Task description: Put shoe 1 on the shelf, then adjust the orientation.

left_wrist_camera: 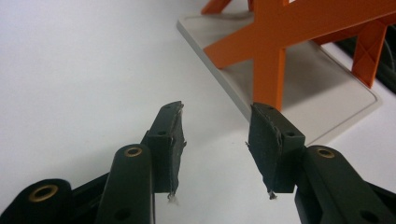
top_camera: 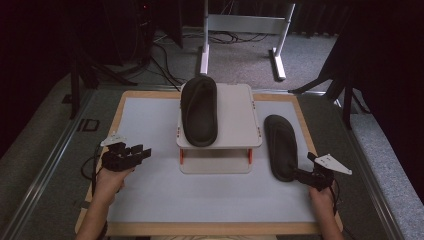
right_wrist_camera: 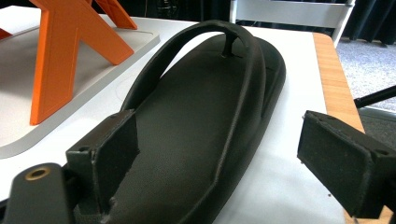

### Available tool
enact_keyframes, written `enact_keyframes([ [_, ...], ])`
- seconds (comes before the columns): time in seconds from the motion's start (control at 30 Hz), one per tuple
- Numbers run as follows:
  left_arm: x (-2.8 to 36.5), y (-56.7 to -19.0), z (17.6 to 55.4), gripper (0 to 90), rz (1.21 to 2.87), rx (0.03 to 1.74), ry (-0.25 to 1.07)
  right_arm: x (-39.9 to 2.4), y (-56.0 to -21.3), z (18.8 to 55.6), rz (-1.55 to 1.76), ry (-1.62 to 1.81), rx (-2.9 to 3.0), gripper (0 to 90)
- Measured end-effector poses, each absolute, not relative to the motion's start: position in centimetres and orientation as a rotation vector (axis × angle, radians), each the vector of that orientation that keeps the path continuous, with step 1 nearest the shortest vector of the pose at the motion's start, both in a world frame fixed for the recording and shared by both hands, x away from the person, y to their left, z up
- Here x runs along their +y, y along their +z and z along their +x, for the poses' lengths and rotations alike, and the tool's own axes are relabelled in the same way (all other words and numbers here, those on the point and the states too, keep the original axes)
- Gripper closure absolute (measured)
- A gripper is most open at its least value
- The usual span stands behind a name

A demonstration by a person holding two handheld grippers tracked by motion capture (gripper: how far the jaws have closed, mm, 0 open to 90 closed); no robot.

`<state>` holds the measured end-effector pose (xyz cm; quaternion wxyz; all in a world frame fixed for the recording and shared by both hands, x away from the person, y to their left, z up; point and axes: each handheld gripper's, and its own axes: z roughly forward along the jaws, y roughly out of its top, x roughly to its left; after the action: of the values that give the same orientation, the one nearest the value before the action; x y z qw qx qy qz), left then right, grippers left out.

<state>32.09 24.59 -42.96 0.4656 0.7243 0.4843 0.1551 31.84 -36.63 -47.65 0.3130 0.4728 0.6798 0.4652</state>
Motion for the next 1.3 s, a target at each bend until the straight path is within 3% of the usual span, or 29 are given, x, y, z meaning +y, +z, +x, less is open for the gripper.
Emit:
enact_keyframes([
  [0.3,26.5,-45.1,30.7,48.0,1.698,1.188,0.459,-36.7,-47.7,31.9,1.246,1.229,1.794,11.8],
  [0.6,27.7,-47.0,29.9,24.0,1.555,1.228,0.573,-36.5,-47.6,31.8,1.234,1.243,1.809,11.7],
  [0.7,27.6,-47.7,29.6,16.3,1.548,1.252,0.654,-36.3,-47.7,31.8,1.229,1.23,1.815,11.7],
  [0.83,27.8,-48.5,29.1,14.0,1.478,1.283,0.75,-36.5,-47.6,31.9,1.24,1.232,1.815,11.7],
  [0.9,27.7,-48.6,28.8,6.8,1.434,1.299,0.831,-36.6,-47.6,31.9,1.255,1.229,1.806,11.2],
  [1.07,27.5,-48.9,28.3,2.1,1.416,1.244,0.877,-36.6,-47.5,32.1,1.272,1.184,1.798,11.1],
  [1.3,27.4,-48.9,28.2,2.2,1.419,1.22,0.875,-37.1,-46.8,32.2,1.328,1.167,1.813,13.7],
])
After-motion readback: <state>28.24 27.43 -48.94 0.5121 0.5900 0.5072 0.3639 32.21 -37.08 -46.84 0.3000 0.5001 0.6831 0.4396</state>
